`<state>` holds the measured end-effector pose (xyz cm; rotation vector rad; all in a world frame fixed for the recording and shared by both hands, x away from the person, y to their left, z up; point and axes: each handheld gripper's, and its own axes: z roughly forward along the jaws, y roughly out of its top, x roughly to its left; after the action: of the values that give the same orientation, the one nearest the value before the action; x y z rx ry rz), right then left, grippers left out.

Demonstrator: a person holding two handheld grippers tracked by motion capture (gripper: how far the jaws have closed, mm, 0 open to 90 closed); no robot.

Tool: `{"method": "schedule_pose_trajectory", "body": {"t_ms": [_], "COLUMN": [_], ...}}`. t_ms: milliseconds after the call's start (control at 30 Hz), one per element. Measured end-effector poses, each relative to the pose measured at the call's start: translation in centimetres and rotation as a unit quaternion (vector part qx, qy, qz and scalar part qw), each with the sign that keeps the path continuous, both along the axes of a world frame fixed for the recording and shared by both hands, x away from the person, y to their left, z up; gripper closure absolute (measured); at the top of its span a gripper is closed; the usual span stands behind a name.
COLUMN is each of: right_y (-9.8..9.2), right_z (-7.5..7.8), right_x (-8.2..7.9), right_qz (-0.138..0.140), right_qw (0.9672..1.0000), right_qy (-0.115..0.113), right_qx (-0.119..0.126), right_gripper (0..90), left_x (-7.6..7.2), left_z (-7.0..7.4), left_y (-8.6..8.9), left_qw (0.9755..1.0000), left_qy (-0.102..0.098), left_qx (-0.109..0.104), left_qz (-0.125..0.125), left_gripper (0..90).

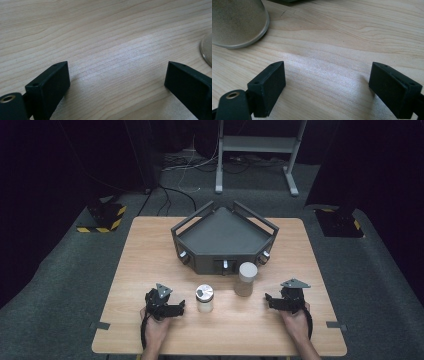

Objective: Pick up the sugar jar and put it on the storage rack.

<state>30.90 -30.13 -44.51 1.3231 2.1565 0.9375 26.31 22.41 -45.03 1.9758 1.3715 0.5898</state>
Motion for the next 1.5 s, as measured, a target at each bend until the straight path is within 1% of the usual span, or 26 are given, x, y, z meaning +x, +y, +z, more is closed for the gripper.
{"method": "schedule_pose_trajectory", "body": {"t_ms": [600, 900, 1133, 1200, 1333, 1500], "right_y": [0.06, 0.06, 0.05, 0.05, 0.06, 0.06], "right_z": [0.00, 0.01, 0.01, 0.01, 0.01, 0.01], "right_x": [-0.03, -0.03, -0.03, -0.02, -0.03, -0.03], "right_qz": [-0.002, -0.002, -0.002, -0.002, -0.002, -0.002], "right_qw": [1.0000, 1.0000, 1.0000, 1.0000, 1.0000, 1.0000], "right_qy": [0.000, 0.000, 0.000, 0.000, 0.000, 0.000], "right_qx": [0.000, 0.000, 0.000, 0.000, 0.000, 0.000], "right_gripper": [13.4, 13.4, 13.4, 13.4, 13.4, 13.4], "left_x": [0.01, 0.03, 0.07, 0.14, 0.04, -0.20], "left_z": [0.02, 0.06, 0.09, 0.11, 0.12, 0.46], "left_y": [-0.01, -0.46, -0.57, -0.52, -0.38, -0.32], "left_qw": [1.0000, 0.9999, 0.9999, 1.0000, 1.0000, 0.9998], "left_qy": [0.001, 0.003, 0.003, 0.005, 0.004, 0.007], "left_qx": [-0.001, 0.000, 0.001, 0.001, 0.005, 0.008], "left_qz": [0.001, 0.011, 0.013, 0.008, -0.004, -0.017], "left_gripper": [6.2, 5.4, 4.6, 3.2, 2.9, 2.7]}}
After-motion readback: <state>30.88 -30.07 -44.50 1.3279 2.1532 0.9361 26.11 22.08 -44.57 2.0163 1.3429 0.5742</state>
